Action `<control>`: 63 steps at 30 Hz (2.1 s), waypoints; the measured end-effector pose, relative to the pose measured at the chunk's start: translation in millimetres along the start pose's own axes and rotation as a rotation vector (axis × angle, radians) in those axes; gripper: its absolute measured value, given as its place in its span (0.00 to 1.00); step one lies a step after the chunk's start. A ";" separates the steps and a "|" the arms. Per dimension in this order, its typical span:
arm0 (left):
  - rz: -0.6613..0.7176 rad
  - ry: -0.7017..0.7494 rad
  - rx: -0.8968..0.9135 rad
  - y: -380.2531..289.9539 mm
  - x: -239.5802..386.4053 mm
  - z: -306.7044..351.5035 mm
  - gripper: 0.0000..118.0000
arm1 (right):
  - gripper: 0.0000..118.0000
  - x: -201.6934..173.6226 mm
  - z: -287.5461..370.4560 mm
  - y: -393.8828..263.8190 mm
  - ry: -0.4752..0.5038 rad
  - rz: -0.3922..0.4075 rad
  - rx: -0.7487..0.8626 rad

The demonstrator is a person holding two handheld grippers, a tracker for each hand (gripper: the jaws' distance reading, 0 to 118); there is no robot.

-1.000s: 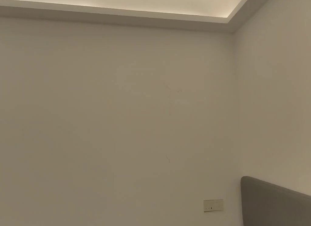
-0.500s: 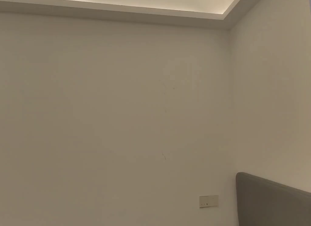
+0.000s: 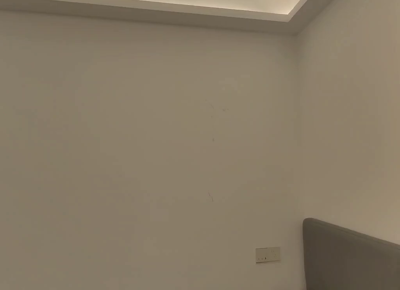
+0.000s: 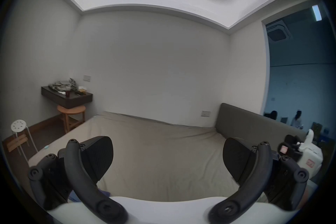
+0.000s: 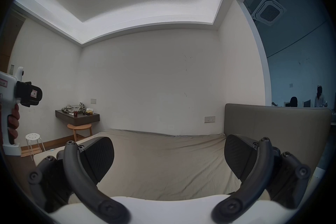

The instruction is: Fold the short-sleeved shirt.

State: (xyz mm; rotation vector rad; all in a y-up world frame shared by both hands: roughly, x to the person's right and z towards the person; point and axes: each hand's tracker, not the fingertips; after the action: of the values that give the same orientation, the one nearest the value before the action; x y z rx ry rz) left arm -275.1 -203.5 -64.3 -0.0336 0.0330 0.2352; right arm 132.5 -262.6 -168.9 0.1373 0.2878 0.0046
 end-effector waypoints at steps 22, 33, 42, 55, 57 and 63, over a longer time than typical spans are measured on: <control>-0.219 0.136 0.225 -25.0 -13.3 1.3 0.99 | 1.00 -5.4 -1.2 -2.8 0.007 -0.007 -0.021; -0.245 0.145 0.241 -27.5 -10.7 1.6 0.99 | 1.00 -3.0 0.0 -1.8 -0.001 -0.024 -0.021; -0.255 0.154 0.238 -28.3 -11.2 2.3 0.99 | 1.00 -4.8 0.2 -1.9 0.005 -0.022 -0.024; -0.248 0.154 0.234 -24.7 -16.4 3.8 0.99 | 1.00 -8.8 -0.3 1.7 0.012 -0.013 -0.017; -0.252 0.158 0.236 -25.2 -15.9 3.5 0.99 | 1.00 -9.1 -0.4 2.3 0.015 -0.012 -0.018; -0.257 0.150 0.237 -25.7 -13.9 3.5 0.99 | 1.00 -8.8 0.2 3.6 0.015 -0.010 -0.014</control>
State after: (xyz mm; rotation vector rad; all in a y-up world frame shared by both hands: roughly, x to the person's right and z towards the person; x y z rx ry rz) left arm -282.6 -231.6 -59.6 0.1795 0.2046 -0.0293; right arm 124.2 -259.3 -165.7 0.1219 0.3031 -0.0025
